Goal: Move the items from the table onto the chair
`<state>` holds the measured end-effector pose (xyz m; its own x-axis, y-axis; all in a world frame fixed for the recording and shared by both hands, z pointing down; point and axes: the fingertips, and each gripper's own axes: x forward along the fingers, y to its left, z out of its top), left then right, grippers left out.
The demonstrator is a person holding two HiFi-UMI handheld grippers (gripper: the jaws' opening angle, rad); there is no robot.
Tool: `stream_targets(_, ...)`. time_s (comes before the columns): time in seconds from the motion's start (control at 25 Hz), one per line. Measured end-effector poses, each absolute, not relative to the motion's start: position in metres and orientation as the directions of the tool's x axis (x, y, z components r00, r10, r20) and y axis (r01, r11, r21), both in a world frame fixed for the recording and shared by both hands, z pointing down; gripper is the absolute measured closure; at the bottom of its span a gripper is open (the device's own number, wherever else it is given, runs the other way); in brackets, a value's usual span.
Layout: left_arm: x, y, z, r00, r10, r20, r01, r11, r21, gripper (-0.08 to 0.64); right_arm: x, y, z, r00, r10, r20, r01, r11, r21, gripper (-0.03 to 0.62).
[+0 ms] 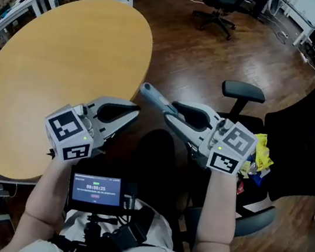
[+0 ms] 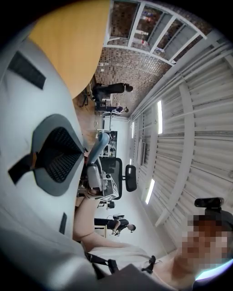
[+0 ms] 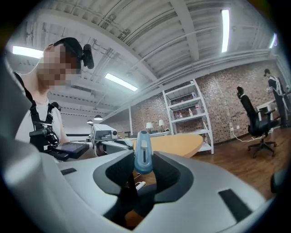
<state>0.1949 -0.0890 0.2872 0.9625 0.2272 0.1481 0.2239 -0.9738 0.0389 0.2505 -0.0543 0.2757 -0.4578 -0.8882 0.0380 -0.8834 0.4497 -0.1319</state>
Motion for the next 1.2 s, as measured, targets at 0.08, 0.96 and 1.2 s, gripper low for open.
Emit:
stream_targets(0.08,0.21,-0.076,0.289,0.954,0.261,0.15,0.257,-0.965,0.043,0.551,0.267,-0.039,0.282,-0.409,-0.912,0.038,-0.905,0.4,-0.143,0.454)
stream_targets(0.96,0.322,0.033,0.407,0.851,0.491,0.186,0.452,-0.865,0.216,0.551,0.4,0.112,0.425,0.077,-0.966,0.248,-0.946,-0.149,-0.286,0.454)
stream_targets(1.2,0.342,0.056,0.426,0.823,0.538,0.184,0.492,-0.836,0.241,0.551,0.423,0.145,0.483,0.193,-0.907,0.374,-0.903,-0.314,-0.294,0.454)
